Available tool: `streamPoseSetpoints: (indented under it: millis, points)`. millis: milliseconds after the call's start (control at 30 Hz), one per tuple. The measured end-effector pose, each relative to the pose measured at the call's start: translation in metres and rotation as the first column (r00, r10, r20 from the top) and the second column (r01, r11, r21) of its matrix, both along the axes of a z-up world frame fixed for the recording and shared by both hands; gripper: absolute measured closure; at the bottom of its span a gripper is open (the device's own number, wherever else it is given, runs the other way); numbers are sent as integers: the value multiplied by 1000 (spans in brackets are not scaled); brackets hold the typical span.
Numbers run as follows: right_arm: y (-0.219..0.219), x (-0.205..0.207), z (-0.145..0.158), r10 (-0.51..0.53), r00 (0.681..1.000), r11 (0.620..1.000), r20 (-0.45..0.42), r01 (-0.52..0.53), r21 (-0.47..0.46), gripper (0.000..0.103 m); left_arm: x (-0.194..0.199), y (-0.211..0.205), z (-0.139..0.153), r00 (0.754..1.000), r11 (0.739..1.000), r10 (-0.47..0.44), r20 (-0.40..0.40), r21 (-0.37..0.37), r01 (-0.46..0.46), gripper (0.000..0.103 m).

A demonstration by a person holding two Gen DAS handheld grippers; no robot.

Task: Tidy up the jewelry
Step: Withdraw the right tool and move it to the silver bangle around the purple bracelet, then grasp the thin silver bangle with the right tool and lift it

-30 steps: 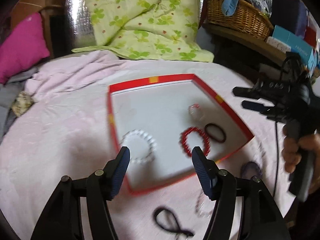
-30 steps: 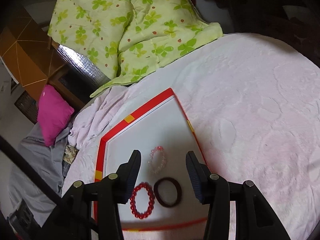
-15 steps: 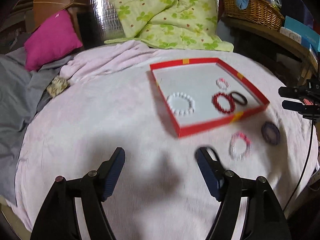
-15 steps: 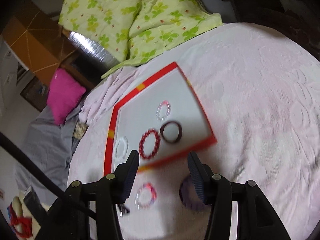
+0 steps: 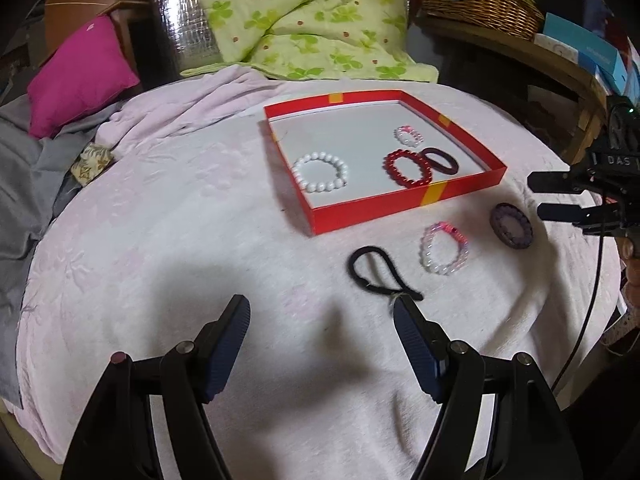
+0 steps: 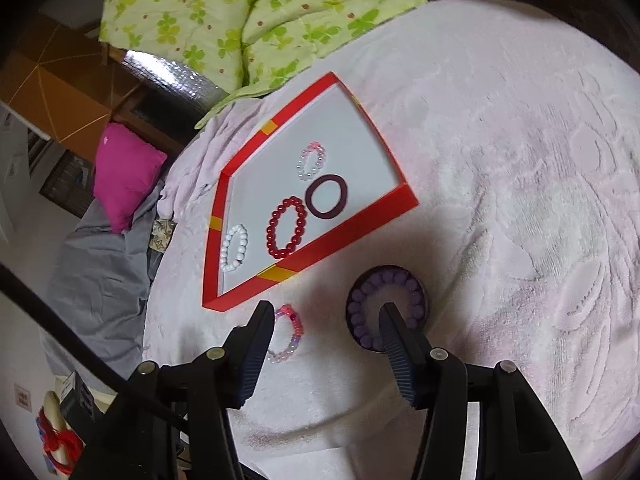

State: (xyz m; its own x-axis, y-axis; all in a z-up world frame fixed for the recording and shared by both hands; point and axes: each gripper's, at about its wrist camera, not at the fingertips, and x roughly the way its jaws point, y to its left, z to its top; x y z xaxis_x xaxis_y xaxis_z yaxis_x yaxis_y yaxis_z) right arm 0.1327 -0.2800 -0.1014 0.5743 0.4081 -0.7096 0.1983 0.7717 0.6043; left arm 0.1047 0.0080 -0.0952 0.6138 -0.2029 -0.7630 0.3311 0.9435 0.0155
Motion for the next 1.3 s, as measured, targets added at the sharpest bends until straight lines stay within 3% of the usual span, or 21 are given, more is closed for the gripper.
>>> streamPoseSetpoints:
  millis: [267, 467, 600, 700, 800, 867, 900, 1100, 1233, 1300]
  points:
    - [-31, -4, -2, -81, 997, 996, -14, 80, -47, 45, 6, -17, -1, 999, 999, -47, -12, -3, 47, 28]
    - [-39, -4, -8, -43, 999, 999, -1, 43, -26, 46, 6, -31, -5, 997, 997, -77, -24, 19, 78, 28]
    - [-36, 1, -18, -18, 1000, 1000, -20, 18, -7, 59, 7, -35, -7, 996, 996, -86, -31, 23, 87, 28]
    - [-35, 6, -27, -21, 999, 1000, -43, 22, 10, 60, 9, -37, -10, 996, 996, -80, -46, 21, 81, 28]
    - [-29, 9, -22, -27, 999, 999, -34, 25, -43, 60, 15, -37, -14, 995, 998, -65, -72, 7, 66, 28]
    - [-19, 11, -18, 8, 1000, 995, -24, -10, -95, 40, 17, -38, -17, 995, 998, -58, -82, 3, 58, 28]
    - [-16, 12, -17, 21, 999, 994, -24, -24, -108, 37, 20, -39, -18, 994, 999, -54, -90, 0, 55, 28]
    - [12, 18, -20, 108, 993, 962, -52, -118, -248, 34, 26, -43, -24, 991, 998, -55, -120, -43, 50, 28]
    - [35, 21, -23, 157, 985, 918, -64, -170, -360, 25, 33, -41, -29, 988, 996, -48, -145, -81, 37, 28]
    - [48, 21, -25, 186, 980, 877, -70, -198, -438, 22, 36, -41, -32, 986, 994, -50, -158, -103, 34, 38]
